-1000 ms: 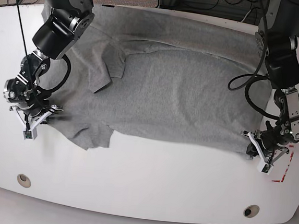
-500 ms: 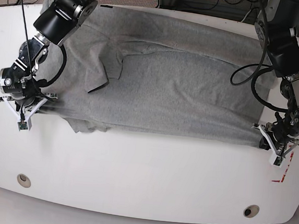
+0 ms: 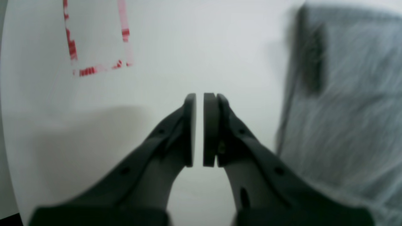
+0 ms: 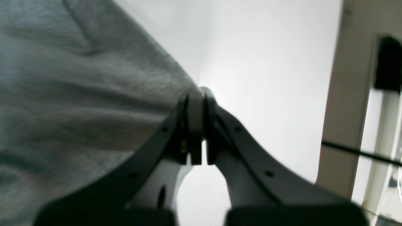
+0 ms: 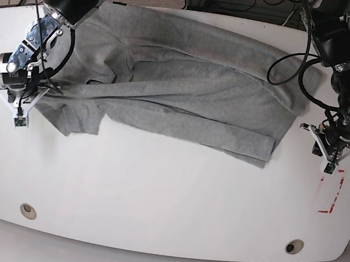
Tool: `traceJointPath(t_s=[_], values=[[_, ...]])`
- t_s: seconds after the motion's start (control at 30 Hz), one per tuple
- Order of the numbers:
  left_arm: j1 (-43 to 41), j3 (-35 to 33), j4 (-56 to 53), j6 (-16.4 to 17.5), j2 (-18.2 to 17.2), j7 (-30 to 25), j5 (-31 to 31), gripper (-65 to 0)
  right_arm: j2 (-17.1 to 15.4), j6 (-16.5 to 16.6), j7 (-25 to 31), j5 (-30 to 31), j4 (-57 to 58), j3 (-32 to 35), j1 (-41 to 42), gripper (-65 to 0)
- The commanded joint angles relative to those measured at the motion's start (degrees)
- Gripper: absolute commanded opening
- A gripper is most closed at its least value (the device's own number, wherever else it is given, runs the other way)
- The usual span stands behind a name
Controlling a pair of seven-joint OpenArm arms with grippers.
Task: Layout the t-shirt on the table in an organized manner, then fold the t-shirt properly
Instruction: 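Lift the hem with both grippers and fold it over the shirt body, then release and regrasp the folded edge with the left gripper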
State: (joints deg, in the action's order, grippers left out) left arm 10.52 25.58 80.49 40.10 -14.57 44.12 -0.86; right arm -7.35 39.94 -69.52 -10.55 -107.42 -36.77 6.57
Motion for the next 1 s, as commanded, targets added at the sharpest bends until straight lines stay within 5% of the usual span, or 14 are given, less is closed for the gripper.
traceJointPath(t_s=[0.0,0.47,0.6,0.8,0.97], values=[[-0.8,0.1,3.1,-0.1,-0.8,-1.2,0.6,-63.3,0.8,0.1,1.1,0.7,-3.5,0.3,-1.1,-63.9],[-4.0,-0.1,4.8,-0.1,-0.1,-1.2,0.6,-62.4,4.0,0.1,1.2,0.7,-4.5,0.3,-4.8,-63.7],[0.9,-0.2,0.3,-0.1,3.0,-1.2,0.2,-53.6,4.1,0.1,1.2,0.7,-4.5,0.3,-4.5,-63.7],[10.5,-0.2,-14.3,-0.1,4.0,-1.3,0.1,-31.1,4.9,0.1,1.2,0.7,-4.5,0.3,-4.4,-63.7],[16.2,-0.9,-22.4,-0.1,4.2,-1.5,0.7,-28.9,5.2,0.1,1.3,0.7,-4.5,0.3,-4.4,-63.7]])
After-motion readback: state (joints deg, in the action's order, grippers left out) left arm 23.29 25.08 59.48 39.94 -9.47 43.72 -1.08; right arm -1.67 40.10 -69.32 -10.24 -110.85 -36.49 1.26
